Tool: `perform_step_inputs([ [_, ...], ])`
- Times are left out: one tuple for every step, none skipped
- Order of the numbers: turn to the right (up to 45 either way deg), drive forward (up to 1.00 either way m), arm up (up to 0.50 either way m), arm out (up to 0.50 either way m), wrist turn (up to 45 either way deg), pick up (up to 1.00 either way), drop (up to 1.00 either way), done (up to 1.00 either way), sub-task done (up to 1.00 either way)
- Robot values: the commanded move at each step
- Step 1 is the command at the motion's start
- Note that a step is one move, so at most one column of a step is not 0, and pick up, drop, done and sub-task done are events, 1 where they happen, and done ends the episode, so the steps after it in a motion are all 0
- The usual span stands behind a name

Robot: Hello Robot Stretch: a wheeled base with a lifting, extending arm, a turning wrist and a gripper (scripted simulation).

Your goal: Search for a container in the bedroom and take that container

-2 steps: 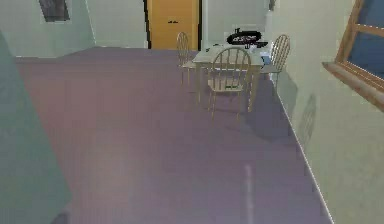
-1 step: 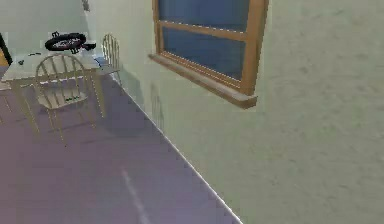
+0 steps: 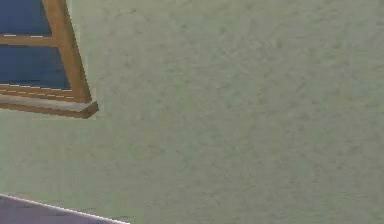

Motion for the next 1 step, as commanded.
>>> perform_step_inputs([
  [30.0, 0.00, 0.00, 0.00, 0.0, 0.00, 0.00, 0.00, 0.00],
])
